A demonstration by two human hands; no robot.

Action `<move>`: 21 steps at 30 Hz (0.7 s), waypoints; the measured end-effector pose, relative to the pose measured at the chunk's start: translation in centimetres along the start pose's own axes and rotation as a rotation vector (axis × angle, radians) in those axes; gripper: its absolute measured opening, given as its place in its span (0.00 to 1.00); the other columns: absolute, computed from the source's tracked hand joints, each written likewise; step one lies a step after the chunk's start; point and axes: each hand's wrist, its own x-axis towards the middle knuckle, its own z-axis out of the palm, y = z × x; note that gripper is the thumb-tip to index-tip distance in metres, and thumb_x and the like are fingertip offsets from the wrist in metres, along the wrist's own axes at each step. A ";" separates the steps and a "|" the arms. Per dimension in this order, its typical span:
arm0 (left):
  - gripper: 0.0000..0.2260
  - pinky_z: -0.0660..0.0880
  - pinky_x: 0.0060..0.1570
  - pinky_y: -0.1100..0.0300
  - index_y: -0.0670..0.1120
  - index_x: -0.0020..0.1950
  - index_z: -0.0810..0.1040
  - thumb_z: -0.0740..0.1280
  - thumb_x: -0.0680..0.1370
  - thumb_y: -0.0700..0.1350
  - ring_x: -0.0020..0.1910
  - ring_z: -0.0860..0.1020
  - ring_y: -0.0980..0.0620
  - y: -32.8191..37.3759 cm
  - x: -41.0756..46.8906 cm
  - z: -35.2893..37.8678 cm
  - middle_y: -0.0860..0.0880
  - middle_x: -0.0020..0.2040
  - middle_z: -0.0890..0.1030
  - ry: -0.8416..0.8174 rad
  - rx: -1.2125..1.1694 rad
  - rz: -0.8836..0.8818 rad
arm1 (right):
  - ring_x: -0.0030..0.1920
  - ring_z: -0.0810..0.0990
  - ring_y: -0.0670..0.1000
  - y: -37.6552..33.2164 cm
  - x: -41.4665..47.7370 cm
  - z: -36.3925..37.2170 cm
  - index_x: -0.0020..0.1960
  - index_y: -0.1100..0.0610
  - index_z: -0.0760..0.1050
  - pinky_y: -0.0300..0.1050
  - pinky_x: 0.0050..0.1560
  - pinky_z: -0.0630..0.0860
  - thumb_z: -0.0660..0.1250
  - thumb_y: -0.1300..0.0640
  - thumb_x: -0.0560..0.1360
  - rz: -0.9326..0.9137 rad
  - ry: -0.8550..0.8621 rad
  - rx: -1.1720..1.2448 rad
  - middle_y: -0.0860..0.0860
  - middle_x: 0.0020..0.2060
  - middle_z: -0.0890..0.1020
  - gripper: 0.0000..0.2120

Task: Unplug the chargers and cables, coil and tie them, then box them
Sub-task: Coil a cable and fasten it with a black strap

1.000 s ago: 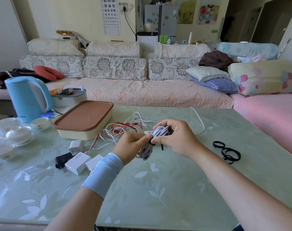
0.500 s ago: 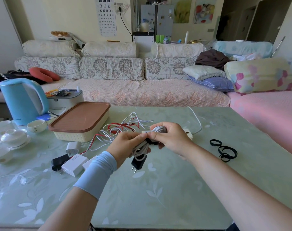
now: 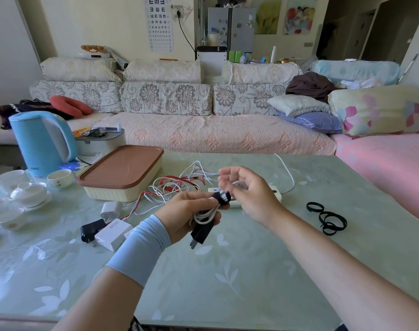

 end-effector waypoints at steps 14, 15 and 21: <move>0.11 0.79 0.38 0.55 0.40 0.59 0.79 0.62 0.79 0.37 0.34 0.78 0.50 0.5 -0.2 -1.0 0.43 0.46 0.83 0.048 0.080 -0.039 | 0.51 0.77 0.43 -0.5 0.2 -1.5 0.44 0.53 0.86 0.40 0.56 0.71 0.77 0.58 0.69 -0.547 -0.115 -0.570 0.44 0.47 0.82 0.04; 0.10 0.79 0.39 0.55 0.40 0.59 0.79 0.62 0.79 0.37 0.34 0.79 0.50 0.5 -0.1 -0.9 0.44 0.44 0.82 0.059 0.103 -0.030 | 0.49 0.77 0.44 -0.5 0.2 -1.4 0.44 0.53 0.86 0.42 0.56 0.71 0.76 0.58 0.69 -0.592 -0.123 -0.601 0.44 0.46 0.82 0.04; 0.08 0.78 0.40 0.57 0.42 0.55 0.82 0.68 0.77 0.38 0.37 0.82 0.49 0.3 -0.4 -1.1 0.42 0.49 0.84 0.126 0.412 0.086 | 0.44 0.77 0.41 0.0 -0.1 -0.4 0.43 0.53 0.85 0.36 0.54 0.68 0.74 0.58 0.71 -0.620 -0.111 -0.622 0.42 0.41 0.81 0.02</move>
